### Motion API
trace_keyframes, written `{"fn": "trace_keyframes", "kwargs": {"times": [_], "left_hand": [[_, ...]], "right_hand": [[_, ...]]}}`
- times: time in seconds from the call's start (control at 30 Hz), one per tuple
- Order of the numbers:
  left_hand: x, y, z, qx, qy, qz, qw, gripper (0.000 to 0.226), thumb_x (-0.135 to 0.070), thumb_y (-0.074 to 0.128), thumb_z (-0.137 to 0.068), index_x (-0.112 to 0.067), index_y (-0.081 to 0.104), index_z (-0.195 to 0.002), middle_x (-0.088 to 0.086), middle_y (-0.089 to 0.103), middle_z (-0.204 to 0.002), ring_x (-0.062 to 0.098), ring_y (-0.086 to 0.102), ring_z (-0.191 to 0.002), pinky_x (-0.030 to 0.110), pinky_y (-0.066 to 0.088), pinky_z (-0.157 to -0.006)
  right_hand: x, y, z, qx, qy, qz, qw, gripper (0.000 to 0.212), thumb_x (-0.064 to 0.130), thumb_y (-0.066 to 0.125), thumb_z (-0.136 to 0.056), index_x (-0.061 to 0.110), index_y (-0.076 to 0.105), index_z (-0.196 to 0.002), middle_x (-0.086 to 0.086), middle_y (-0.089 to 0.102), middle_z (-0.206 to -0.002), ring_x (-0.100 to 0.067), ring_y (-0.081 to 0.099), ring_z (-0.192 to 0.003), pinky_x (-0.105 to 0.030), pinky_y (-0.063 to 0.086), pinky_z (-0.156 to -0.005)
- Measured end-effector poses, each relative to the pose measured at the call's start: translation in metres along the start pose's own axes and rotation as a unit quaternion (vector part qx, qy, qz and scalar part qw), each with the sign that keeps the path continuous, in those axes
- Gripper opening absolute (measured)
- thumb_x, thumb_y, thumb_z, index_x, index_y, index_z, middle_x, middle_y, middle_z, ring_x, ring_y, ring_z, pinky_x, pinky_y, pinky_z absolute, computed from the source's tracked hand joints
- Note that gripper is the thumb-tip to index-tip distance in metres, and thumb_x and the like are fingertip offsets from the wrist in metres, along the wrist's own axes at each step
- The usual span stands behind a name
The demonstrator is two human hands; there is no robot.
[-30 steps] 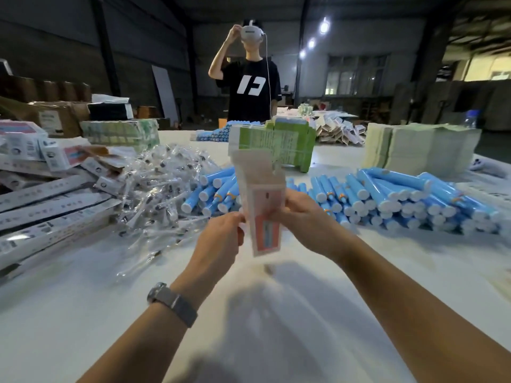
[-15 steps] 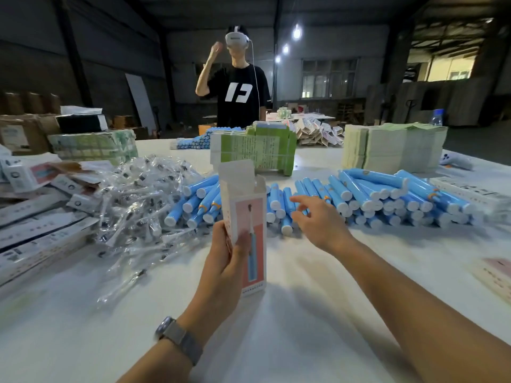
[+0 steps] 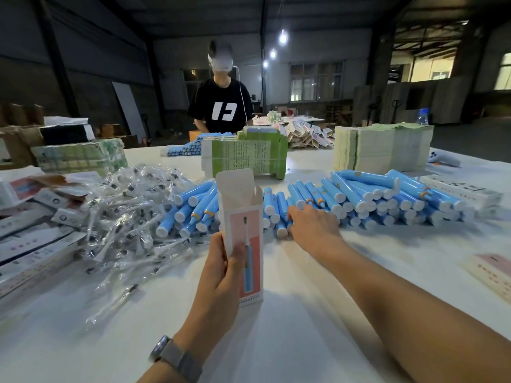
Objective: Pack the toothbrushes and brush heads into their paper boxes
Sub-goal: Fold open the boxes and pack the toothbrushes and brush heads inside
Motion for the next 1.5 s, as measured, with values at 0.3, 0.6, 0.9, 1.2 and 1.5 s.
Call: {"fn": "trace_keyframes", "kwargs": {"times": [0.3, 0.6, 0.9, 1.2, 1.5], "left_hand": [[-0.007, 0.003, 0.002, -0.002, 0.008, -0.022, 1.0, 0.008, -0.054, 0.044, -0.093, -0.053, 0.052, -0.094, -0.018, 0.066, -0.096, 0.005, 0.065, -0.086, 0.037, 0.059, -0.078], [-0.011, 0.005, 0.005, 0.003, 0.001, -0.049, 0.999, 0.01, -0.057, 0.043, -0.09, -0.052, 0.048, -0.096, -0.022, 0.065, -0.093, 0.002, 0.063, -0.081, 0.035, 0.058, -0.073], [-0.011, 0.004, 0.002, -0.013, -0.006, -0.055, 0.998, 0.008, -0.053, 0.043, -0.091, -0.049, 0.048, -0.095, -0.023, 0.065, -0.094, 0.0, 0.063, -0.081, 0.037, 0.059, -0.076], [-0.016, 0.006, 0.005, 0.001, -0.017, -0.102, 0.995, 0.025, -0.056, 0.04, -0.09, -0.04, 0.043, -0.109, -0.031, 0.061, -0.104, 0.001, 0.064, -0.093, 0.033, 0.058, -0.076], [-0.021, 0.014, 0.008, -0.019, 0.031, -0.172, 0.984, 0.027, -0.051, 0.042, -0.092, -0.025, 0.041, -0.1, -0.021, 0.064, -0.094, 0.011, 0.061, -0.079, 0.041, 0.051, -0.07]], "right_hand": [[-0.025, -0.087, 0.031, -0.32, -0.024, -0.222, 0.921, 0.017, 0.024, 0.059, -0.084, 0.014, 0.069, -0.094, -0.003, 0.066, -0.084, -0.024, 0.057, -0.064, -0.024, 0.033, -0.054], [-0.027, -0.168, 0.052, -0.3, 0.058, -0.706, 0.638, 0.016, 0.014, 0.054, -0.088, 0.016, 0.067, -0.078, 0.006, 0.043, -0.051, -0.008, 0.035, -0.042, -0.021, 0.03, -0.038], [0.011, -0.148, 0.075, 0.054, 0.119, -0.895, 0.426, 0.015, 0.019, 0.071, -0.067, 0.006, 0.067, -0.071, -0.006, 0.063, -0.066, -0.013, 0.059, -0.057, -0.017, 0.047, -0.047], [0.023, -0.157, 0.078, 0.153, -0.021, -0.799, 0.581, 0.028, 0.022, 0.056, -0.074, 0.013, 0.059, -0.1, -0.008, 0.074, -0.091, -0.015, 0.067, -0.075, -0.023, 0.049, -0.056], [0.033, -0.152, 0.078, -0.031, -0.064, -0.625, 0.777, 0.018, 0.037, 0.067, -0.075, 0.019, 0.065, -0.081, 0.013, 0.052, -0.062, 0.0, 0.045, -0.055, -0.014, 0.039, -0.054]]}}
Point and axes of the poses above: each hand's wrist, its own z-axis away from the middle knuckle, its own y-axis out of the palm, x = y × z, the point moved 1 cm from there along -z, towards the middle knuckle
